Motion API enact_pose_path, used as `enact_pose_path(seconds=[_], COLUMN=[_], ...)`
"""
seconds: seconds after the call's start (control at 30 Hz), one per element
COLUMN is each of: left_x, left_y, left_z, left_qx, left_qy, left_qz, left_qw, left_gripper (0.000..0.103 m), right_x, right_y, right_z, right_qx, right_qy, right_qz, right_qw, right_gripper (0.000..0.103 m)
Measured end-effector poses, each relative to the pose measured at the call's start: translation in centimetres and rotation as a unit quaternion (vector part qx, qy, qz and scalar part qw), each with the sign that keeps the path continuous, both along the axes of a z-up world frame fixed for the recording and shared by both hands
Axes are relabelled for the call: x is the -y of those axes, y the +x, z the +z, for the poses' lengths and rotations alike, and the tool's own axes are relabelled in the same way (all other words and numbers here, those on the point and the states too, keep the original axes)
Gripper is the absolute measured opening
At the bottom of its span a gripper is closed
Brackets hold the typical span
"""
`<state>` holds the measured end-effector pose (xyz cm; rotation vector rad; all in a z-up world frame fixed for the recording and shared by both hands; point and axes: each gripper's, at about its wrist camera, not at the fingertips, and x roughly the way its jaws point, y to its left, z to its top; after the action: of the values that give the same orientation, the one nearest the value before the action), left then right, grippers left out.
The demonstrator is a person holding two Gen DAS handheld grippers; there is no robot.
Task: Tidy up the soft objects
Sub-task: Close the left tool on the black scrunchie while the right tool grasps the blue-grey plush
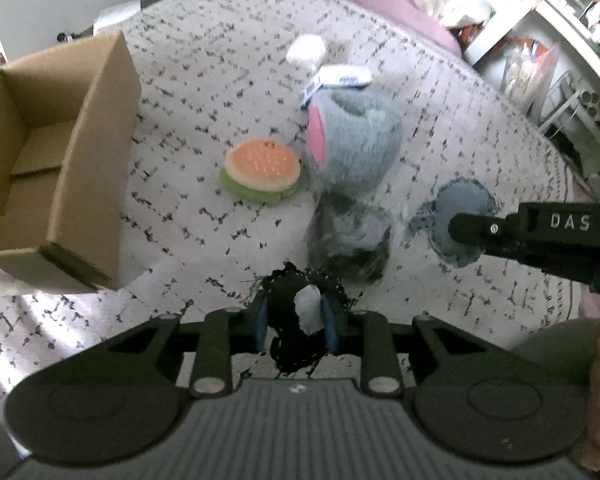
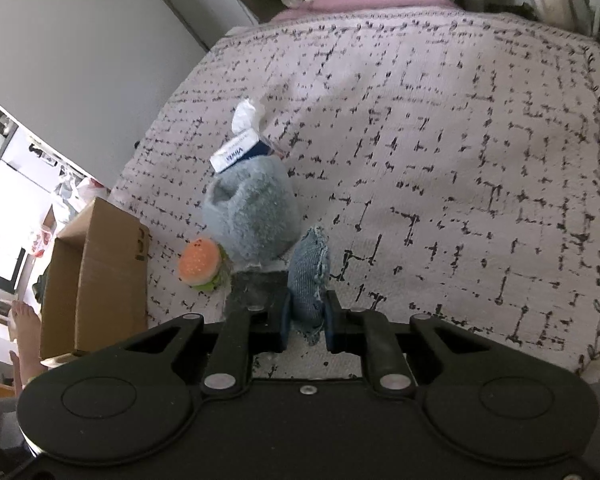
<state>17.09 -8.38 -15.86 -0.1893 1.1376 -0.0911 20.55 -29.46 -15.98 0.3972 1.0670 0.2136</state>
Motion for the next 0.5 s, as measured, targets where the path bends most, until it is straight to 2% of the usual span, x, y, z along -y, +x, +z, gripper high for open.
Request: enact_pose_path(seconds=[0.5], left_x=[-3.2], left_y=[-2.0], left_z=[5.8], left_qx=[0.073], left_qy=[-0.009], left_qz=[0.019], left_qw=[0.9971], left_gripper=[0.027], right_x=[-2.8], right_y=[-2.3], right_z=[5.1], right_qx=[0.054], right_qy=[-0.008], right_qz=[0.013], right_qw=[0.998], right_gripper=[0.016])
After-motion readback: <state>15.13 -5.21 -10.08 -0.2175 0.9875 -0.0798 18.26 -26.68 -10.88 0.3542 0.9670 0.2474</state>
